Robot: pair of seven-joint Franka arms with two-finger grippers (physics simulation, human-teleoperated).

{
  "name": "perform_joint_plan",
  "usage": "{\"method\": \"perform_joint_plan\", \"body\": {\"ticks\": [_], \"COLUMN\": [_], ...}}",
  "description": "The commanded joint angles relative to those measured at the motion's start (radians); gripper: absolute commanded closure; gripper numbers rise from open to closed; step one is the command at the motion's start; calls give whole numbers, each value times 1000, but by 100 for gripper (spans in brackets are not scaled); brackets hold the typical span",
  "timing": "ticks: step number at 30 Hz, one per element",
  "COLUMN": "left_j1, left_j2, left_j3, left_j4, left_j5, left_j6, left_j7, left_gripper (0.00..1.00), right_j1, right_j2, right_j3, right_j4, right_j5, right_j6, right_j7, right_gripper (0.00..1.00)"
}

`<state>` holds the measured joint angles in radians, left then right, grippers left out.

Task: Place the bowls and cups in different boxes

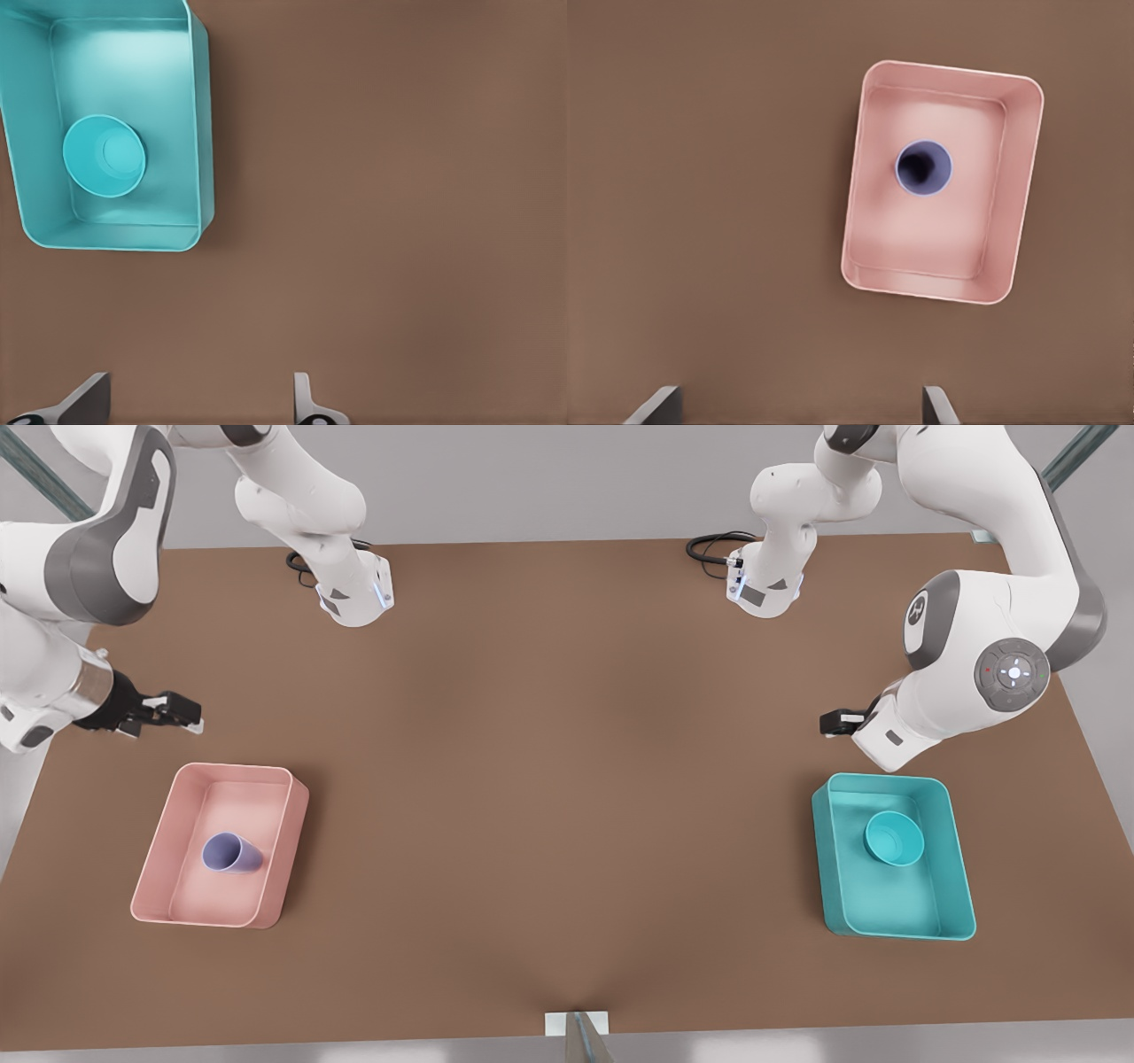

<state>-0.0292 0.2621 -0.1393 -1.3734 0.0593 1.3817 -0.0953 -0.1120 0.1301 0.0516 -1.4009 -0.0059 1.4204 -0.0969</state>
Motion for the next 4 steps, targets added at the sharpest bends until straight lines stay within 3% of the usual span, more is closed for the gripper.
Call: {"method": "perform_joint_plan", "body": {"ticks": [1,4], "left_j1": [0,0], "left_j2": [-1,0], "left_j3": [0,0], "left_j4": [0,0], "left_j5": [1,1], "left_j6": [-1,0], "left_j7": [5,5], "left_gripper": [0,0], "right_j1": [28,34], "right_j2": [-1,6], "right_j3": [-35,-36], "right_j4": [-1,2], "right_j5": [0,0], "right_j6": [-32,-32], "right_j7": [82,82], "right_gripper": [0,0]}}
